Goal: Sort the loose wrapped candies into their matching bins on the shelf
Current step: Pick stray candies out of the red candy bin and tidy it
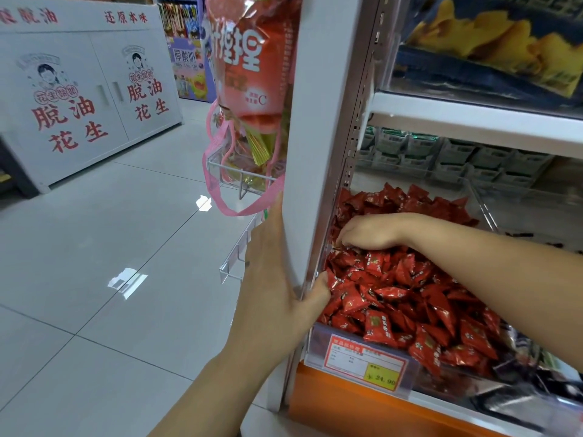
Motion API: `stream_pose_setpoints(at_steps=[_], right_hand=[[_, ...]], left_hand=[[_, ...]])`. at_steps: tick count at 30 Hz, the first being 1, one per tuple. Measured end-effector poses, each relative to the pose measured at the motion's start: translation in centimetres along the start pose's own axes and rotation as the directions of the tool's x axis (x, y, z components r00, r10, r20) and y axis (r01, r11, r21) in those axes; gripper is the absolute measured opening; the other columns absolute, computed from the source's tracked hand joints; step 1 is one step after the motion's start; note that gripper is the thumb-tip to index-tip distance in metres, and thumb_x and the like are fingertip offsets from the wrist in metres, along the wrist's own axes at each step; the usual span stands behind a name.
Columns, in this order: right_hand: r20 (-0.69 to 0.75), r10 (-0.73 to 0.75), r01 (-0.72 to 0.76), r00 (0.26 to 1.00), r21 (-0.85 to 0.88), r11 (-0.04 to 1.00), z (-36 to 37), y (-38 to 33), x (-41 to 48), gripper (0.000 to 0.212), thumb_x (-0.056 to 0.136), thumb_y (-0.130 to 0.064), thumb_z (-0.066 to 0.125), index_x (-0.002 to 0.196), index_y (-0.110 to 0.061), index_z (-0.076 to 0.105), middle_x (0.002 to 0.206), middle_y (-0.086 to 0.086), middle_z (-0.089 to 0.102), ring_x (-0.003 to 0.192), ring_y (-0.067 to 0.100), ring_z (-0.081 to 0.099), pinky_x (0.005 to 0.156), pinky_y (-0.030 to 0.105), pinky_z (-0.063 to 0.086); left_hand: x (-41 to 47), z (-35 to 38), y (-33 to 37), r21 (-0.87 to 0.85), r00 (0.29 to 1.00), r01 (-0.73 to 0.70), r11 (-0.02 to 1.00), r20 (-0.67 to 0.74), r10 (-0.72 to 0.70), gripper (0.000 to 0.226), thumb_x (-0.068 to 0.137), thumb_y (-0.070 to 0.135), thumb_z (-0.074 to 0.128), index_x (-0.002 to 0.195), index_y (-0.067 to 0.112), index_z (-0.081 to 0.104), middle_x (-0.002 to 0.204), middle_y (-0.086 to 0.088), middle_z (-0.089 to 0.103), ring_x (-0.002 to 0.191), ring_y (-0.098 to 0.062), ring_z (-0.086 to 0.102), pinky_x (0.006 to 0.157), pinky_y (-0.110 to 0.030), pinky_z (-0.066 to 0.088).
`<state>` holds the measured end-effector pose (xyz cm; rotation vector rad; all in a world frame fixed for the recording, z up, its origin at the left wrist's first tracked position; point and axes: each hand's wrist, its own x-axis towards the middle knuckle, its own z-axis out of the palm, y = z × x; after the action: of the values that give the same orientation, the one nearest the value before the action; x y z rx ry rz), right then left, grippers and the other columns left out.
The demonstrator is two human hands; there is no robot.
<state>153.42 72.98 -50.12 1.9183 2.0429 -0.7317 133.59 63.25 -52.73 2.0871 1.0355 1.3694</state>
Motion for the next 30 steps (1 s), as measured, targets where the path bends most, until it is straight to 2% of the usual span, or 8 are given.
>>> stream_pose_setpoints(at_steps=[4, 6, 8, 13, 19, 24, 27, 30], right_hand=[[-0.044, 0.031, -0.034, 0.999, -0.088, 0.996, -0.1, 0.6, 0.3, 0.033, 0.098, -0.029, 0.041, 0.079, -0.005, 0.056, 0.078, 0.004, 0.052, 0.072, 0.018, 0.047, 0.07, 0.031, 0.039], [-0.036, 0.026, -0.03, 0.999, -0.113, 0.993, -0.3, 0.9, 0.6, 0.048, 0.095, -0.046, 0.045, 0.099, -0.002, 0.063, 0.092, 0.005, 0.061, 0.085, 0.02, 0.057, 0.08, 0.029, 0.045], [-0.053, 0.037, -0.045, 0.998, -0.159, 0.986, -0.1, 0.9, 0.8, 0.058, 0.092, -0.051, 0.048, 0.121, -0.002, 0.058, 0.119, 0.01, 0.061, 0.107, 0.025, 0.058, 0.096, 0.036, 0.046], [-0.135, 0.0, -0.022, 0.991, -0.161, 0.987, 0.3, 0.6, 1.3, 0.049, 0.09, -0.04, 0.058, 0.129, -0.011, 0.055, 0.128, 0.006, 0.057, 0.112, 0.021, 0.055, 0.097, 0.032, 0.045], [-0.138, -0.061, 0.052, 0.989, -0.069, 0.996, 0.4, 0.7, 1.0, 0.023, 0.087, -0.03, 0.064, 0.106, -0.017, 0.063, 0.113, 0.001, 0.06, 0.102, 0.018, 0.056, 0.091, 0.032, 0.047], [-0.268, -0.12, 0.125, 0.956, 0.003, 0.992, 0.1, 0.5, 0.4, 0.006, 0.087, -0.025, 0.064, 0.085, -0.019, 0.061, 0.08, -0.009, 0.055, 0.076, 0.009, 0.051, 0.058, 0.017, 0.036], [-0.367, -0.145, 0.153, 0.919, -0.009, 0.988, -0.5, 0.4, -1.0, 0.007, 0.09, -0.025, 0.061, 0.086, -0.019, 0.057, 0.078, -0.011, 0.051, 0.074, 0.008, 0.048, 0.058, 0.02, 0.033], [-0.476, -0.146, 0.166, 0.867, -0.001, 0.986, -0.6, 0.5, -3.5, 0.008, 0.092, -0.025, 0.057, 0.087, -0.019, 0.054, 0.085, -0.008, 0.052, 0.082, 0.01, 0.047, 0.064, 0.022, 0.032]], left_hand=[[0.1, -0.2, 0.2, 0.0, 1.0, -0.028, 1.0, 0.013, 0.028, 0.098, 0.074, 0.022, 0.065, 0.141, 0.054, 0.002, 0.133, 0.041, 0.023, 0.13, 0.002, 0.03, 0.102, -0.016, 0.029], [0.1, -0.2, 0.1, 0.002, 0.999, -0.035, 0.999, 0.009, 0.035, 0.097, 0.074, 0.023, 0.065, 0.141, 0.055, 0.002, 0.134, 0.04, 0.023, 0.131, 0.002, 0.03, 0.103, -0.016, 0.029], [0.1, -0.2, 0.1, 0.002, 0.999, -0.039, 0.999, 0.008, 0.039, 0.096, 0.075, 0.025, 0.064, 0.14, 0.055, 0.001, 0.134, 0.04, 0.022, 0.132, 0.001, 0.029, 0.104, -0.019, 0.029], [-0.1, -0.1, 0.0, -0.004, 1.0, -0.019, 1.0, 0.018, 0.019, 0.094, 0.075, 0.029, 0.063, 0.144, 0.048, 0.002, 0.137, 0.035, 0.023, 0.133, -0.001, 0.029, 0.104, -0.017, 0.028], [0.0, -0.1, -0.1, 0.006, 1.0, -0.023, 1.0, 0.019, 0.023, 0.094, 0.076, 0.03, 0.063, 0.144, 0.05, 0.001, 0.138, 0.033, 0.024, 0.133, -0.002, 0.03, 0.104, -0.017, 0.028], [0.1, -0.1, 0.0, 0.001, 1.0, -0.019, 1.0, 0.013, 0.019, 0.094, 0.074, 0.03, 0.063, 0.138, 0.058, 0.001, 0.134, 0.034, 0.027, 0.129, -0.003, 0.033, 0.102, -0.024, 0.034], [0.1, 0.0, -0.1, 0.003, 1.0, 0.0, 1.0, 0.005, 0.0, 0.096, 0.072, 0.026, 0.065, 0.137, 0.058, 0.003, 0.13, 0.032, 0.03, 0.124, -0.003, 0.035, 0.099, -0.037, 0.042], [0.3, 0.0, -0.1, -0.005, 1.0, -0.027, 1.0, -0.004, 0.027, 0.095, 0.073, 0.027, 0.064, 0.137, 0.058, 0.002, 0.128, 0.041, 0.026, 0.125, 0.003, 0.033, 0.101, -0.033, 0.038]])
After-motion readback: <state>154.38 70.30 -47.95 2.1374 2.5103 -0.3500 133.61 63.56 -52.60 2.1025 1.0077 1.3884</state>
